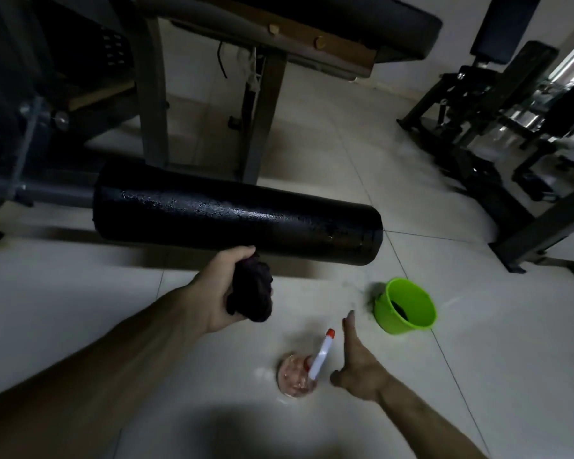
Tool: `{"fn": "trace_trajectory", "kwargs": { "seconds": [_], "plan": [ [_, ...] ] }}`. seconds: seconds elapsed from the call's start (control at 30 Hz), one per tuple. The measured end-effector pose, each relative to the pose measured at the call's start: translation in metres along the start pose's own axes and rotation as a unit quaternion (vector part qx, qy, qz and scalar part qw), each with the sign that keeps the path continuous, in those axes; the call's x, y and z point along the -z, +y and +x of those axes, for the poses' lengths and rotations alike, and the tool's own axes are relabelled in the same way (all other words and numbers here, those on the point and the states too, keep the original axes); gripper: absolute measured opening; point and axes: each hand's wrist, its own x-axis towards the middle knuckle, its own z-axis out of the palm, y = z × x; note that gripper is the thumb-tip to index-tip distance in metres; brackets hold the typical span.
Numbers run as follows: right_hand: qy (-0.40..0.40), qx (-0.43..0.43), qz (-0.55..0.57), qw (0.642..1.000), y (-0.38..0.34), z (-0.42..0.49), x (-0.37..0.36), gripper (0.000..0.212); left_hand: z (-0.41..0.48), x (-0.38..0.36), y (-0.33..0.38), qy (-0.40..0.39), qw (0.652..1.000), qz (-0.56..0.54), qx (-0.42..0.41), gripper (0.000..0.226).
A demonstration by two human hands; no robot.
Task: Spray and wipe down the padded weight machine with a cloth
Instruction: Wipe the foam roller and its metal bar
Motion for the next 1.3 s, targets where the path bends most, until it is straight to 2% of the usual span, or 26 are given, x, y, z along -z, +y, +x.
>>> {"fn": "trace_trajectory", "kwargs": {
  "seconds": [0.07, 0.13, 0.2, 0.27, 0.3, 0.37, 0.43, 0.47, 0.5, 0.53, 0.57, 0.6, 0.63, 0.67, 0.7, 0.8, 0.87, 0.97, 1.07, 1.2, 1.3],
  "plan": [
    [0.081, 0.045, -0.012, 0.996, -0.006, -0.002, 0.024, 0.117, 0.000, -0.014, 0.003, -0.016, 1.000, -0.013, -0.007, 0.057],
    [0.174, 0.123, 0.065, 0.975, -0.035, -0.008, 0.037, 0.091, 0.003, -0.031, 0.004, -0.044, 0.998, -0.032, -0.012, 0.070],
    [0.194, 0.219, 0.148, 0.945, -0.077, -0.015, 0.042, 0.070, 0.004, -0.050, 0.004, -0.087, 0.996, -0.028, -0.019, 0.076],
    [0.191, 0.292, 0.170, 0.922, -0.111, -0.017, 0.040, 0.069, 0.001, -0.071, 0.004, -0.146, 0.989, -0.012, -0.025, 0.079],
    [0.212, 0.306, 0.170, 0.913, -0.120, -0.013, 0.038, 0.068, -0.001, -0.082, 0.005, -0.179, 0.984, -0.007, -0.024, 0.080],
    [0.310, 0.291, 0.199, 0.883, -0.122, 0.000, 0.037, 0.056, 0.003, -0.098, 0.004, -0.224, 0.973, 0.035, -0.039, 0.083],
    [0.370, 0.254, 0.252, 0.857, -0.107, 0.016, 0.047, 0.043, 0.010, -0.103, 0.004, -0.209, 0.963, 0.149, -0.078, 0.090],
    [0.380, 0.242, 0.276, 0.849, -0.097, 0.024, 0.056, 0.040, 0.015, -0.100, 0.004, -0.174, 0.948, 0.234, -0.127, 0.091],
    [0.396, 0.226, 0.290, 0.841, -0.087, 0.030, 0.068, 0.039, 0.019, -0.095, 0.006, -0.124, 0.915, 0.329, -0.199, 0.083],
    [0.423, 0.212, 0.296, 0.829, -0.075, 0.039, 0.082, 0.038, 0.026, -0.085, 0.009, -0.064, 0.851, 0.436, -0.288, 0.074],
    [0.459, 0.194, 0.294, 0.816, -0.066, 0.045, 0.097, 0.040, 0.033, -0.074, 0.012, 0.014, 0.750, 0.542, -0.380, 0.068],
    [0.490, 0.175, 0.293, 0.802, -0.060, 0.051, 0.111, 0.043, 0.038, -0.064, 0.018, 0.080, 0.633, 0.612, -0.467, 0.069],
    [0.517, 0.155, 0.284, 0.793, -0.060, 0.054, 0.123, 0.047, 0.042, -0.053, 0.025, 0.121, 0.540, 0.651, -0.520, 0.077],
    [0.534, 0.143, 0.266, 0.789, -0.059, 0.058, 0.131, 0.050, 0.046, -0.042, 0.031, 0.150, 0.482, 0.681, -0.531, 0.089],
    [0.539, 0.145, 0.238, 0.795, -0.061, 0.062, 0.137, 0.050, 0.051, -0.032, 0.037, 0.174, 0.459, 0.704, -0.514, 0.103],
    [0.467, 0.184, 0.126, 0.856, -0.062, 0.088, 0.134, 0.041, 0.062, -0.003, 0.050, 0.234, 0.454, 0.748, -0.425, 0.135],
    [0.434, 0.204, 0.076, 0.874, -0.062, 0.103, 0.125, 0.037, 0.065, 0.011, 0.055, 0.256, 0.445, 0.749, -0.418, 0.139],
    [0.487, 0.207, 0.080, 0.845, -0.066, 0.113, 0.120, 0.032, 0.067, 0.019, 0.058, 0.264, 0.422, 0.745, -0.444, 0.129],
    [0.519, 0.216, 0.041, 0.826, -0.090, 0.114, 0.094, 0.041, 0.069, 0.020, 0.058, 0.266, 0.424, 0.732, -0.462, 0.124],
    [0.440, 0.320, -0.030, 0.838, -0.167, 0.121, 0.026, 0.045, 0.071, 0.021, 0.060, 0.260, 0.443, 0.721, -0.465, 0.122],
    [0.372, 0.392, -0.091, 0.836, -0.199, 0.123, 0.013, 0.043, 0.071, 0.024, 0.061, 0.256, 0.446, 0.716, -0.472, 0.121]
  ]
}}
